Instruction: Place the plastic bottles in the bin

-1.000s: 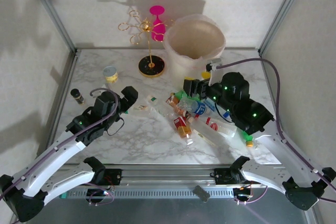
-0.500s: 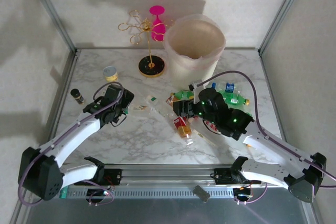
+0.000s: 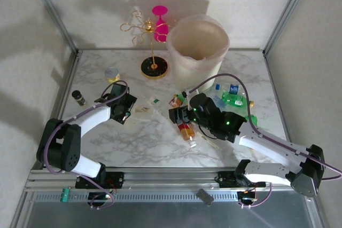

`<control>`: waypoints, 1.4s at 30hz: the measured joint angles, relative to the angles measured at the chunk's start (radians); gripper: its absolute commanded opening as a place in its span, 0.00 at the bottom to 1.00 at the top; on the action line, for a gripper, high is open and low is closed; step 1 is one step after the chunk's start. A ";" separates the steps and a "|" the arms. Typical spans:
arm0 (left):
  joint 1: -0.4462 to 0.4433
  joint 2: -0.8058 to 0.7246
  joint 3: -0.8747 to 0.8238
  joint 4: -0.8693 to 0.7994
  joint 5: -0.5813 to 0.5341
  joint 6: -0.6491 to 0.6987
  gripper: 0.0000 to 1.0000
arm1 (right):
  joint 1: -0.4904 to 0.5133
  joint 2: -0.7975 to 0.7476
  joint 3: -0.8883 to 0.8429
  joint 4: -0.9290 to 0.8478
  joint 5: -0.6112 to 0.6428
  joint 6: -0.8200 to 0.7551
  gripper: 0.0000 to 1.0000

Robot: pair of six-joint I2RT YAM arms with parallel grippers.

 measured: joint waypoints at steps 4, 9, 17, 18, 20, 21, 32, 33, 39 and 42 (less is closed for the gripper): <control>0.000 0.051 -0.021 0.046 0.020 -0.013 0.77 | 0.010 0.026 0.000 0.002 0.011 0.000 0.80; 0.001 0.058 -0.042 0.053 0.020 -0.026 0.65 | 0.015 0.029 0.000 0.003 0.029 0.000 0.80; 0.002 0.045 -0.055 0.055 0.017 -0.025 0.48 | 0.031 0.029 0.000 0.003 0.042 0.001 0.80; 0.002 0.045 -0.055 0.058 0.017 -0.024 0.47 | 0.036 0.029 0.000 0.003 0.048 0.001 0.80; 0.002 0.034 -0.055 0.055 0.017 -0.021 0.47 | 0.046 0.029 0.003 0.002 0.058 0.002 0.80; 0.004 0.021 -0.055 0.051 0.016 -0.018 0.46 | 0.051 0.029 0.005 0.002 0.061 0.004 0.80; 0.008 -0.271 -0.046 0.000 -0.011 0.066 0.35 | 0.079 0.012 0.011 0.002 0.085 0.027 0.80; 0.008 -0.298 -0.041 -0.005 -0.011 0.081 0.35 | 0.079 0.003 0.011 0.001 0.085 0.031 0.80; 0.007 -0.463 -0.031 0.010 0.023 0.203 0.32 | 0.079 -0.047 0.014 0.002 0.082 0.042 0.81; 0.006 -0.546 -0.031 0.041 0.066 0.277 0.33 | 0.079 -0.061 0.029 0.002 0.072 0.042 0.81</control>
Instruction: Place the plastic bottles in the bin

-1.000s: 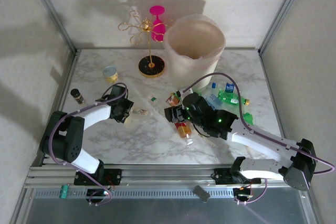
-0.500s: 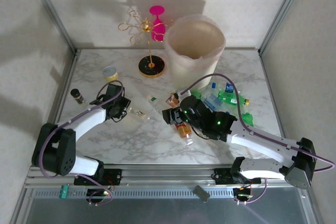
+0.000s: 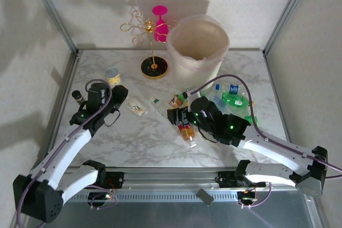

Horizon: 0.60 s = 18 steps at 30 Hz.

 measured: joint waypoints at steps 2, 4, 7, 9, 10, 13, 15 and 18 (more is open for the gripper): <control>-0.002 -0.051 0.000 0.031 0.043 0.046 0.33 | 0.000 0.000 0.014 0.000 -0.022 0.000 0.81; -0.007 -0.102 0.000 0.065 0.084 0.086 0.30 | 0.000 0.000 0.027 0.000 -0.045 0.000 0.81; -0.016 -0.145 0.000 0.101 0.137 0.117 0.28 | 0.001 0.003 0.043 0.008 -0.088 0.004 0.83; -0.030 -0.148 0.000 0.114 0.166 0.131 0.28 | 0.002 0.010 0.055 0.016 -0.124 0.006 0.85; -0.043 -0.145 0.000 0.116 0.178 0.139 0.28 | 0.002 0.017 0.065 0.023 -0.148 0.006 0.86; -0.096 -0.134 0.010 0.114 0.193 0.166 0.27 | 0.002 0.051 0.104 0.038 -0.207 0.005 0.89; -0.142 -0.127 0.028 0.113 0.193 0.184 0.26 | 0.002 0.079 0.134 0.042 -0.238 0.002 0.91; -0.200 -0.114 0.055 0.123 0.201 0.200 0.24 | 0.002 0.123 0.185 0.041 -0.266 -0.010 0.93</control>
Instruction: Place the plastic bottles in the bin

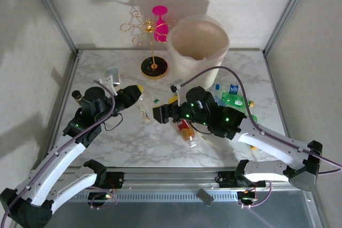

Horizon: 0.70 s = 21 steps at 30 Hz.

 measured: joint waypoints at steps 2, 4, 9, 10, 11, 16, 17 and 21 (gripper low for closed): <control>-0.029 0.010 0.010 0.014 0.005 0.002 0.24 | 0.000 0.026 0.027 -0.003 -0.005 -0.008 0.94; -0.052 0.020 0.017 0.021 0.009 0.005 0.24 | 0.000 0.051 0.051 -0.011 -0.011 -0.013 0.94; -0.079 0.032 0.027 0.024 0.011 0.020 0.23 | 0.002 0.106 0.076 -0.023 -0.030 -0.028 0.91; -0.081 0.032 0.027 0.024 0.011 0.023 0.23 | 0.002 0.113 0.076 -0.025 -0.035 -0.031 0.90; -0.082 0.032 0.027 0.024 0.011 0.024 0.23 | 0.004 0.119 0.076 -0.027 -0.040 -0.032 0.89; -0.096 0.033 0.027 0.024 0.011 0.028 0.24 | 0.006 0.135 0.076 -0.032 -0.041 -0.035 0.80; -0.098 0.035 0.027 0.024 0.011 0.031 0.24 | 0.007 0.137 0.076 -0.032 -0.041 -0.035 0.78; -0.107 0.044 0.027 0.027 0.011 0.032 0.25 | 0.013 0.138 0.076 -0.033 -0.044 -0.035 0.68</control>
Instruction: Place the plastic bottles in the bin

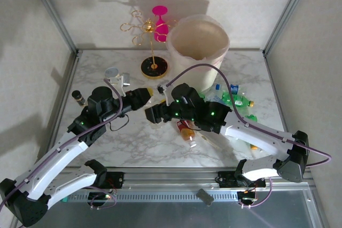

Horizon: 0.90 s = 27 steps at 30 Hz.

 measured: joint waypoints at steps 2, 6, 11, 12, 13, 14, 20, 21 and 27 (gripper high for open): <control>-0.003 0.003 0.000 0.002 0.000 0.003 0.29 | 0.002 0.000 0.000 0.000 -0.001 -0.001 0.63; -0.003 0.003 0.000 0.002 0.000 0.007 0.42 | 0.004 -0.001 -0.003 0.005 -0.001 0.003 0.55; -0.009 0.003 0.009 0.003 0.005 0.006 0.71 | 0.003 -0.018 -0.017 0.014 0.003 0.003 0.52; -0.009 0.003 0.014 0.004 0.007 0.008 0.76 | 0.003 -0.023 -0.017 0.014 0.006 0.003 0.52; -0.009 0.001 0.019 0.003 0.007 0.011 0.80 | 0.003 -0.028 -0.018 0.014 0.007 0.003 0.52; -0.009 -0.003 0.026 0.003 0.006 0.011 0.83 | 0.003 -0.036 -0.020 0.014 0.008 0.003 0.52; -0.009 -0.083 0.067 0.002 -0.031 0.061 0.88 | -0.002 -0.080 -0.023 -0.003 0.077 0.002 0.52; -0.009 -0.102 0.069 0.002 -0.036 0.073 0.88 | -0.007 -0.080 -0.018 -0.016 0.089 0.002 0.52; -0.009 -0.175 0.076 -0.017 -0.064 0.165 0.87 | -0.116 -0.080 0.081 -0.127 0.163 -0.030 0.52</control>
